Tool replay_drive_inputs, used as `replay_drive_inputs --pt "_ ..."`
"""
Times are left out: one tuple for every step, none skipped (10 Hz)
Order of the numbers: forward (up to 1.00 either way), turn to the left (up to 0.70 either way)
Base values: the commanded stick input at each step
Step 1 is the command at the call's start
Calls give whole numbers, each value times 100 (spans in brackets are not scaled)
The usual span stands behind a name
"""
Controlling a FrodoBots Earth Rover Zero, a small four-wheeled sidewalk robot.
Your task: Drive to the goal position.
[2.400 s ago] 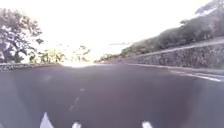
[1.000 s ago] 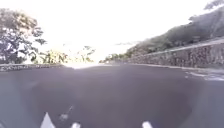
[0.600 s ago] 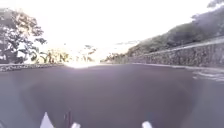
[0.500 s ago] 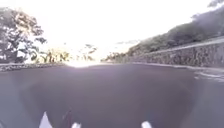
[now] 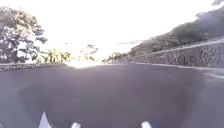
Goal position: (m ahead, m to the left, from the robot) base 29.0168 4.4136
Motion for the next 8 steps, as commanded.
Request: replay_drive_inputs --pt "85 0" --pt "85 0" --pt "85 0" --pt "85 0" --pt "85 0" --pt "85 0" --pt "85 0" --pt "85 0"
